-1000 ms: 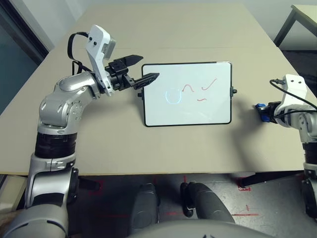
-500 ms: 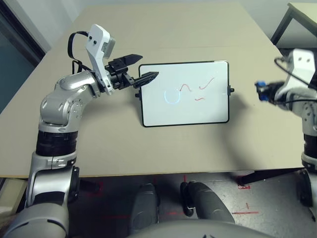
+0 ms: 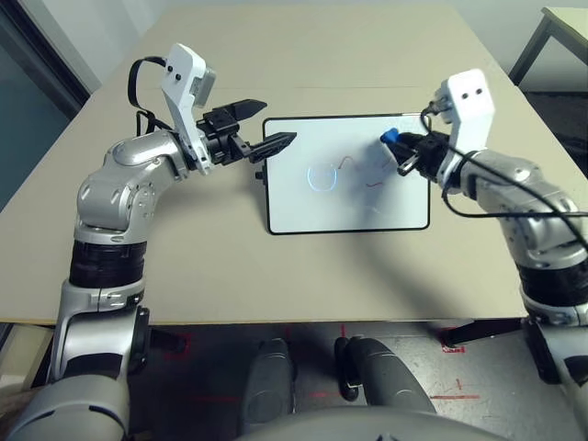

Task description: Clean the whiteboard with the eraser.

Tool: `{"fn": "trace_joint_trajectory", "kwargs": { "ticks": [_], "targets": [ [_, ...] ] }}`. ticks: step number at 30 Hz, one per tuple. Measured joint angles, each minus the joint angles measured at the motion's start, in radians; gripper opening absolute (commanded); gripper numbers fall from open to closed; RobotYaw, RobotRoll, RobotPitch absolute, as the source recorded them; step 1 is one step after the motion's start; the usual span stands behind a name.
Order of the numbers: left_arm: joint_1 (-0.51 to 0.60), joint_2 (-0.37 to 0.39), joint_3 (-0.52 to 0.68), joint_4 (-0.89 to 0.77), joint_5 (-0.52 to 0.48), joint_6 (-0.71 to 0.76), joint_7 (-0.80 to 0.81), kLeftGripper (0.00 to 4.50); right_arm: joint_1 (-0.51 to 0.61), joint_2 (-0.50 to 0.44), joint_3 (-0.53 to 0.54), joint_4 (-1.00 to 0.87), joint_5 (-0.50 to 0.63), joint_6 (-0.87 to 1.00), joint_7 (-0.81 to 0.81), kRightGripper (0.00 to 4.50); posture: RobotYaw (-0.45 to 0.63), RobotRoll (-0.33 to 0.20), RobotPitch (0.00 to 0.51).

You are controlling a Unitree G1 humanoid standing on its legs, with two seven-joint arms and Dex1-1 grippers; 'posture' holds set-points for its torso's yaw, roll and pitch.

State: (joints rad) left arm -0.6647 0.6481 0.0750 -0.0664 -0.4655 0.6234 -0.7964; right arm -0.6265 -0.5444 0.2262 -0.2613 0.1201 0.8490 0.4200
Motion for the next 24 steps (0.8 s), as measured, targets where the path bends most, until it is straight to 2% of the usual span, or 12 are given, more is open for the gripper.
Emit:
{"fn": "trace_joint_trajectory", "kwargs": {
  "ticks": [8,15,24],
  "targets": [
    [0.0,0.002,0.0,0.0,0.0,0.002,0.0,4.5,0.035,0.044,0.04,0.038,-0.082,-0.101,0.002,0.6,0.01,0.0,0.125],
    [-0.007,0.002,0.0,0.0,0.0,0.002,0.0,4.5,0.075,0.096,0.058,0.0,-0.082,-0.051,0.033,0.6,0.01,0.0,0.121],
    [-0.013,0.002,-0.002,0.001,0.001,0.001,-0.001,4.5,0.051,0.084,0.038,0.027,-0.088,-0.053,0.043,0.6,0.01,0.0,0.113]
  ]
}}
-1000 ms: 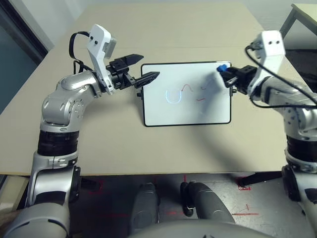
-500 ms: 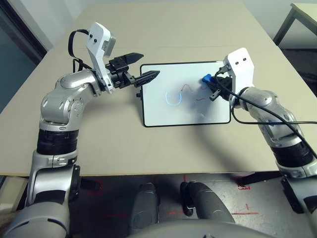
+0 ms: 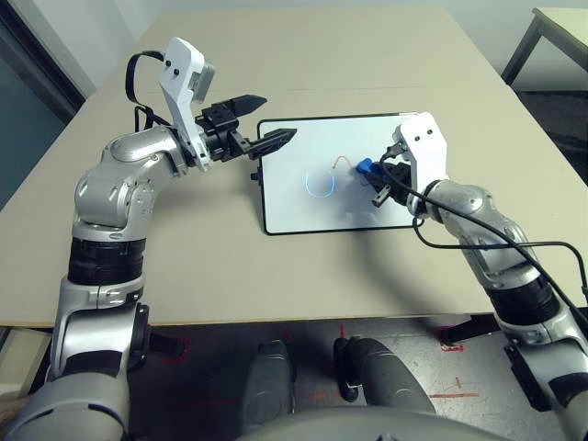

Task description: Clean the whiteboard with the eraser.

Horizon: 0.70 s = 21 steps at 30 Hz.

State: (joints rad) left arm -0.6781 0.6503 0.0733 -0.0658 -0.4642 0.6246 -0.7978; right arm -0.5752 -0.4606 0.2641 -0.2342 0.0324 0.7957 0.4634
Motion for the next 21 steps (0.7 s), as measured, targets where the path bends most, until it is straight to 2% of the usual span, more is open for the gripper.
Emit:
{"fn": "trace_joint_trajectory", "kwargs": {
  "ticks": [5,11,21],
  "targets": [
    [0.0,0.0,-0.003,0.0,0.0,0.0,-0.001,4.5,-0.065,-0.037,-0.092,0.083,-0.031,-0.014,-0.04,0.6,0.01,0.0,0.108],
    [0.0,0.0,-0.003,0.0,0.0,-0.001,-0.002,4.5,-0.089,-0.028,-0.1,0.105,-0.042,-0.026,-0.051,0.6,0.01,0.0,0.107],
    [0.0,-0.001,-0.004,0.0,0.0,0.0,-0.002,4.5,-0.023,0.11,-0.03,-0.018,0.008,0.129,-0.006,0.6,0.01,0.0,0.111]
  ]
}}
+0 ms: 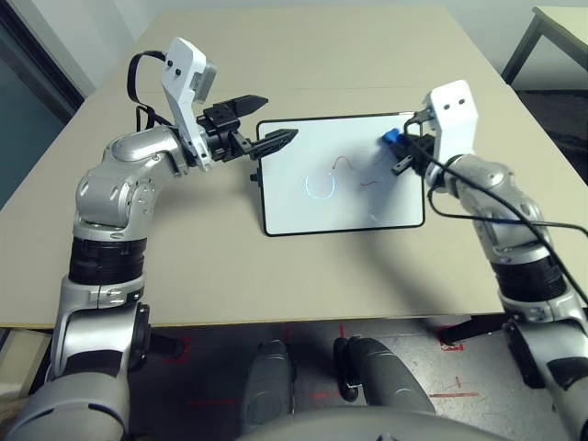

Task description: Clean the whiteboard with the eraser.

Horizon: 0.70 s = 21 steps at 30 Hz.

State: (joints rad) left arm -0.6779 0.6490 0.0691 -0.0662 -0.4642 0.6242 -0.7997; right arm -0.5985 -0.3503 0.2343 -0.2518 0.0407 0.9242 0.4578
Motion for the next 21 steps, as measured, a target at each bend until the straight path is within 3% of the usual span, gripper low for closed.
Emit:
{"fn": "trace_joint_trajectory", "kwargs": {
  "ticks": [9,16,21],
  "targets": [
    [0.0,0.0,-0.001,0.0,0.0,0.0,0.0,4.5,-0.008,-0.017,0.014,0.027,0.005,-0.015,0.014,0.57,0.02,0.0,0.117],
    [0.001,0.0,-0.001,-0.001,0.0,0.001,0.002,4.5,-0.083,-0.091,-0.096,0.122,-0.021,-0.048,-0.038,0.57,0.01,0.0,0.115],
    [0.001,0.0,-0.001,-0.001,0.0,0.001,0.002,4.5,-0.094,-0.099,-0.109,0.134,-0.03,-0.048,-0.051,0.57,0.01,0.0,0.115]
  ]
}}
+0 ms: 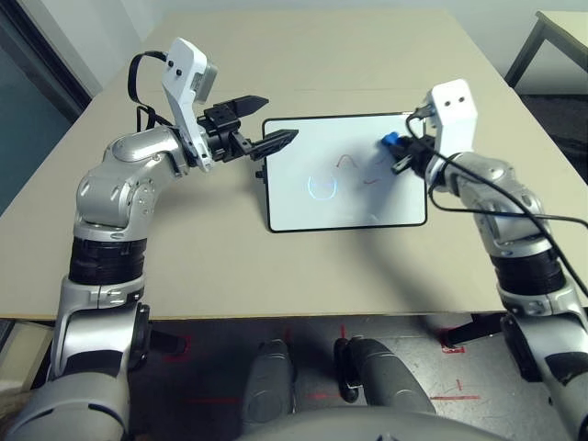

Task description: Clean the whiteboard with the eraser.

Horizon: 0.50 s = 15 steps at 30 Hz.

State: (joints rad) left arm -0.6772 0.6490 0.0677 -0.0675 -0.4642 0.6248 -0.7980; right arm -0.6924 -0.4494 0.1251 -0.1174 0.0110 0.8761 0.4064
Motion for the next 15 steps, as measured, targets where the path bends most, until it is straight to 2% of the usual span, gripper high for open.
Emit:
{"fn": "trace_joint_trajectory", "kwargs": {
  "ticks": [15],
  "targets": [
    [0.0,-0.002,-0.005,0.0,0.0,0.002,0.001,4.5,0.073,0.084,0.075,-0.151,0.059,0.19,0.038,0.57,0.01,0.0,0.134]
  ]
}}
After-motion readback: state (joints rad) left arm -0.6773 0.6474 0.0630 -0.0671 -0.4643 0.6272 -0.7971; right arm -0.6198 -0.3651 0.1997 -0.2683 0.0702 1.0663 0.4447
